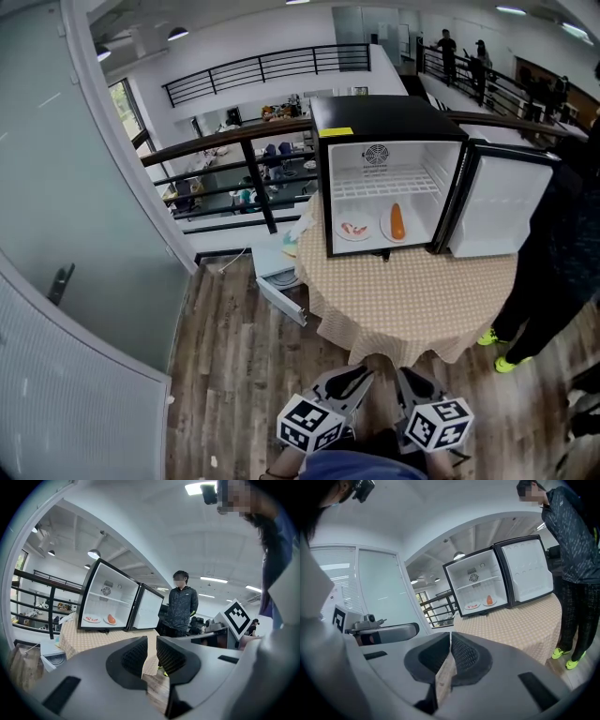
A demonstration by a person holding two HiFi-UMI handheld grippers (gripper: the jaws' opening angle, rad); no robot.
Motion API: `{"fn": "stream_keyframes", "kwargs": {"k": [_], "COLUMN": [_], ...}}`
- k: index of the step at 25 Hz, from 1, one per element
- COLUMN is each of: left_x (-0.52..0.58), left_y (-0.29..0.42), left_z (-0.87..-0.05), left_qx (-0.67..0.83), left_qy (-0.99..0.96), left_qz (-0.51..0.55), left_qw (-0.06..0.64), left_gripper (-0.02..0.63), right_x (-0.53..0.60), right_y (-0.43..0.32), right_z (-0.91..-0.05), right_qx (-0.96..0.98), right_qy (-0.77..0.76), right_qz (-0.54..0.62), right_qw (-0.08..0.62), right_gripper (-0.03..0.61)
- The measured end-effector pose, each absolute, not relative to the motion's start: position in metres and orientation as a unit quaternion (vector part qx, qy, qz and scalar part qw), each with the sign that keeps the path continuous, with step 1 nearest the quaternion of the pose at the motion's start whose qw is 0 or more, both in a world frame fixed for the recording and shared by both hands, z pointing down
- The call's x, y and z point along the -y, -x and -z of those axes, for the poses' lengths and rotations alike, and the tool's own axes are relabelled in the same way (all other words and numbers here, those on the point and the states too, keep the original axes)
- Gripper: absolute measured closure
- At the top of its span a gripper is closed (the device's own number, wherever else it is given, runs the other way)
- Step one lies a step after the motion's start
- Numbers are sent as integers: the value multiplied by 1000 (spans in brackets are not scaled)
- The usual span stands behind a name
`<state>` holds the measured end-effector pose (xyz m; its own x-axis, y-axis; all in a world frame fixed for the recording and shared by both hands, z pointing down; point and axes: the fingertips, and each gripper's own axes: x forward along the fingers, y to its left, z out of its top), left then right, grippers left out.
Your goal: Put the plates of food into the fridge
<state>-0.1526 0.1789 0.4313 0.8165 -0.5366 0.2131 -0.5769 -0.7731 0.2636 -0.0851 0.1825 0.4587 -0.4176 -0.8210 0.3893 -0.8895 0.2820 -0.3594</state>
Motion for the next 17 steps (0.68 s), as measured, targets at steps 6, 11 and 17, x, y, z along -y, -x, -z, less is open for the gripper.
{"fn": "stream_keyframes", "kwargs": {"k": [6,11,17], "left_x": [-185,-188,-186], "left_y": [153,155,150], "left_z": [-432,-432,-428], "left_qx": [297,301,303], "left_qy": [-940,-939,-941], "left_qz": [-62,-60,-56], "left_qw": [157,155,140], "left_gripper": [545,545,545], "right_x": [-187,-194,-194], "right_y": [85,86,78], "right_z": [-464,-463,-463], "right_qx": [802,805,805], "right_qy": [-531,-528,-532], "right_qz": [-265,-263,-256], "right_qw": [66,64,57], "right_gripper": [554,554,554]}}
